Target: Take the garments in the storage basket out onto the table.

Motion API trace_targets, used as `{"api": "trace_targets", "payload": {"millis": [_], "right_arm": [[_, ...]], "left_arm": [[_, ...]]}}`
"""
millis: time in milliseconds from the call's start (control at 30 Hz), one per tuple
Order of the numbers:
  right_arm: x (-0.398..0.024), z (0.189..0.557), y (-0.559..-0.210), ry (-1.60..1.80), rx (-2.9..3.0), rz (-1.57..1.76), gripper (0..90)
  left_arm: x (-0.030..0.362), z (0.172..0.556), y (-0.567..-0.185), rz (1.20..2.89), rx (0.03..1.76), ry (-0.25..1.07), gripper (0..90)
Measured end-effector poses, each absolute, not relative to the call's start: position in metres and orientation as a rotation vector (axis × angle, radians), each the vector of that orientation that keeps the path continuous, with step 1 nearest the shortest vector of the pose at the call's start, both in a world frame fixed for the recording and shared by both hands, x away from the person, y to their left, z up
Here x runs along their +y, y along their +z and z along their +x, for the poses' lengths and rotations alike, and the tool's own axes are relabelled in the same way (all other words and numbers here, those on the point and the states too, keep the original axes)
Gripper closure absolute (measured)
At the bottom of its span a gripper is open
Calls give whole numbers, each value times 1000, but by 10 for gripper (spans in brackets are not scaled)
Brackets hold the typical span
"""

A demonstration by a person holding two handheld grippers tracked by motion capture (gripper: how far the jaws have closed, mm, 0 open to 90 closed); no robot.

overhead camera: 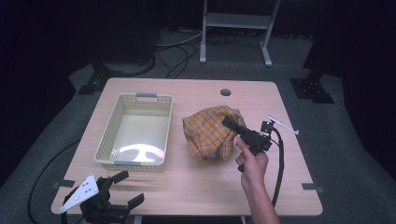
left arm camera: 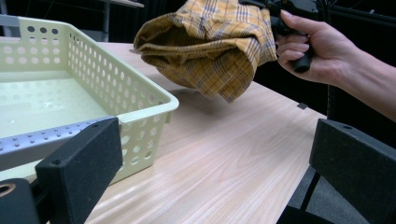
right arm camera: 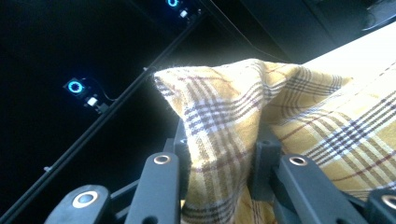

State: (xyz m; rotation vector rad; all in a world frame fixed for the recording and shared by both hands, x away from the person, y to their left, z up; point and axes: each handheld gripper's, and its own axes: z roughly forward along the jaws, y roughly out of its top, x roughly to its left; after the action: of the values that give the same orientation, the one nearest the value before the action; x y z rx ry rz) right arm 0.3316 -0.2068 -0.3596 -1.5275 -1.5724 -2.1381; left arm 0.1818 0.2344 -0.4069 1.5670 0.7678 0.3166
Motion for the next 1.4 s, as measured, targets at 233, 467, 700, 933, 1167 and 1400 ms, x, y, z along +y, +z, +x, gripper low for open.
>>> {"api": "trace_targets", "payload": {"millis": [233, 467, 700, 933, 1167, 1400], "right_arm": [[-208, 333, -371, -2100, -1589, -1569, 701], [-206, 335, -377, -2081, -1623, -1592, 700], [-202, 336, -384, -2057, -1660, -1602, 696], [-202, 336, -388, -2043, -1675, -1613, 690], [-202, 336, -393, -2035, -1676, -1615, 690], [-203, 336, -400, -2014, -1669, -1622, 688]], "left_arm": [[235, 182, -407, 1564, 770, 317, 26], [235, 182, -407, 1562, 771, 318, 26], [235, 182, -407, 1561, 770, 318, 26], [236, 181, -406, 1561, 770, 318, 26], [235, 181, -406, 1561, 771, 320, 27], [235, 182, -407, 1566, 771, 320, 26]]}}
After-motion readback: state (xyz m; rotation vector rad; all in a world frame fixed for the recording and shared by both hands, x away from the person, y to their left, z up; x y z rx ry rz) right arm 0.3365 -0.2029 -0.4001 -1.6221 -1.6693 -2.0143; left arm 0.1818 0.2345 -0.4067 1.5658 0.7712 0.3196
